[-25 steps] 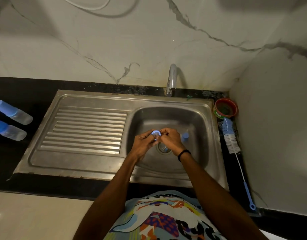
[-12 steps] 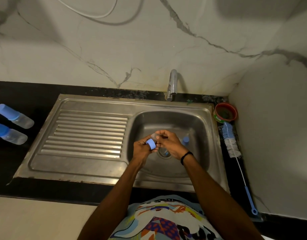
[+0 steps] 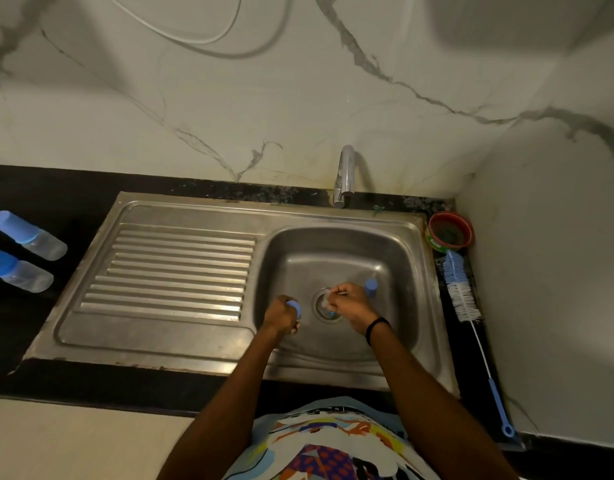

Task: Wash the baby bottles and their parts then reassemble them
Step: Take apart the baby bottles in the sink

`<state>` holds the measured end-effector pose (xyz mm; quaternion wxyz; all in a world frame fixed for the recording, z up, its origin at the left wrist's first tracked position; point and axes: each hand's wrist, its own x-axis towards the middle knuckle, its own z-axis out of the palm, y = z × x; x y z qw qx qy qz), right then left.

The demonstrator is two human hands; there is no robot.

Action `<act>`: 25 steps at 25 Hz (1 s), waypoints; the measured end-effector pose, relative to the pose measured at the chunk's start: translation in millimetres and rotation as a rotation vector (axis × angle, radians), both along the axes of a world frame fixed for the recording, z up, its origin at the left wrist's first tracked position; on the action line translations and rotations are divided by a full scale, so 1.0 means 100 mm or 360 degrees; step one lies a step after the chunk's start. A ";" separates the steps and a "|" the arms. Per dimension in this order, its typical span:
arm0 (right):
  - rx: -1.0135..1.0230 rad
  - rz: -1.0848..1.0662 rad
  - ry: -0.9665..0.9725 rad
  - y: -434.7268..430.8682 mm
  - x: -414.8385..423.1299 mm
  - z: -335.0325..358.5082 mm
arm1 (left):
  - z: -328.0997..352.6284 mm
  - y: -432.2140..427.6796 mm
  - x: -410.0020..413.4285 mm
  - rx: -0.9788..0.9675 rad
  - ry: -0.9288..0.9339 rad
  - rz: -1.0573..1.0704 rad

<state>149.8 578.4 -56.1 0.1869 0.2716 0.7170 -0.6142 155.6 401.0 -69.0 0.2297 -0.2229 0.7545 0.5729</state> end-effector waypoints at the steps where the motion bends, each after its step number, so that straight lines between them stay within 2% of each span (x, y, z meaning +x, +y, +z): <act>1: 0.0175 0.0071 -0.0032 0.05 0.00 -0.11 | -0.03 0.04 0.00 -0.0017 -0.0070 -0.0031; 4: 0.0552 0.0233 -0.0209 0.14 0.03 -0.32 | -0.12 0.13 0.00 0.0049 -0.0300 -0.0069; 7: 0.0718 0.0286 -0.0379 0.17 0.07 -0.41 | -0.31 0.17 -0.07 0.0005 -0.0417 -0.0168; 11: 0.0840 0.0512 -0.0579 0.20 0.09 -0.64 | -0.56 0.17 -0.16 -0.0608 -0.0417 -0.0559; 14: 0.0942 0.0718 -0.0627 0.17 0.13 -0.73 | -0.72 0.19 -0.15 -0.0763 -0.0277 -0.0871; 19: 0.0960 0.0886 -0.0613 0.19 0.06 -1.06 | -1.45 0.24 -0.30 -0.0842 -0.0466 -0.0878; 22: 0.0918 0.0877 -0.0571 0.22 0.07 -1.12 | -1.26 0.29 -0.31 -0.0896 -0.0408 -0.0676; 25: 0.0884 0.0830 -0.0528 0.27 0.07 -1.09 | -1.01 0.36 -0.27 -0.1017 -0.0364 -0.0634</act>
